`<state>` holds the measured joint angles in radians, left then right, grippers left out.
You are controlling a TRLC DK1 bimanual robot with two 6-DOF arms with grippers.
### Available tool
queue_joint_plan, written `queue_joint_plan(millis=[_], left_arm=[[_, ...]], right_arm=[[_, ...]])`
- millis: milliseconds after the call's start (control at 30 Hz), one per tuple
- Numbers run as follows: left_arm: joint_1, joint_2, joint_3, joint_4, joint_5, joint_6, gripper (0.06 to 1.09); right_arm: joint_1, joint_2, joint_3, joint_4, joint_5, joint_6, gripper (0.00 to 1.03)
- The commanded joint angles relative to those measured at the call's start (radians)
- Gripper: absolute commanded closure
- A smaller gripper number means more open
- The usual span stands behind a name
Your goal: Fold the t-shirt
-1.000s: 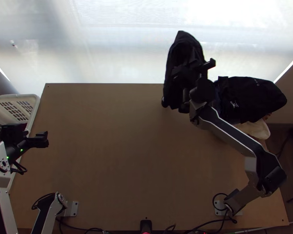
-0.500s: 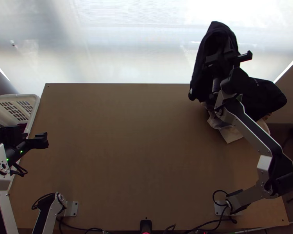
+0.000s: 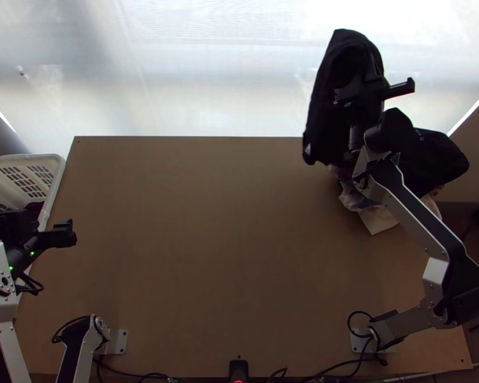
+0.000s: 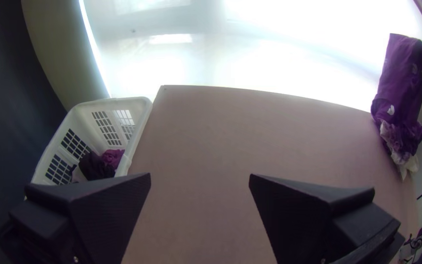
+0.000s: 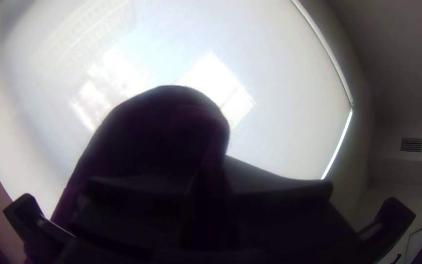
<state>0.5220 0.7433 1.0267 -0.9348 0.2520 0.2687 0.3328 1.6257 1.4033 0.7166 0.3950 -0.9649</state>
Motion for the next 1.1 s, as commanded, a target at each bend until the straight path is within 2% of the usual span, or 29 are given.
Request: queue_joint_plan(millis=[0, 133, 367, 400, 500, 567, 733, 900, 1067], left_arm=[[0.000, -0.033, 0.006, -0.024, -0.017, -0.008, 0.11], [0.000, -0.048, -0.001, -0.050, -0.017, -0.008, 0.11], [0.000, -0.097, -0.040, -0.064, -0.054, 0.014, 0.11], [0.000, -0.111, -0.053, -0.068, -0.057, 0.027, 0.11], [0.000, -0.140, -0.089, -0.068, -0.079, 0.044, 0.11], [0.000, -0.162, -0.114, -0.065, -0.088, 0.056, 0.11], [0.000, -0.205, -0.149, -0.061, -0.106, 0.063, 0.11], [-0.002, -0.213, -0.148, -0.065, -0.106, 0.063, 0.11], [-0.002, -0.214, -0.143, -0.064, -0.105, 0.063, 0.11]], right_arm=[[0.003, 0.013, -0.001, -0.020, -0.012, 0.060, 1.00], [-0.071, 0.005, -0.003, -0.095, -0.036, 0.169, 1.00], [-0.403, 0.072, 0.056, -0.304, -0.234, 0.522, 1.00], [-0.459, 0.097, 0.071, -0.364, -0.282, 0.588, 1.00], [-0.575, 0.138, 0.034, -0.417, -0.421, 0.678, 1.00], [-0.667, 0.207, 0.086, -0.559, -0.547, 0.802, 1.00], [-0.839, 0.342, 0.171, -0.718, -0.726, 0.905, 1.00], [-0.949, 0.332, 0.155, -0.733, -0.771, 0.913, 1.00], [-1.014, 0.177, 0.039, -0.737, -0.818, 0.911, 1.00]])
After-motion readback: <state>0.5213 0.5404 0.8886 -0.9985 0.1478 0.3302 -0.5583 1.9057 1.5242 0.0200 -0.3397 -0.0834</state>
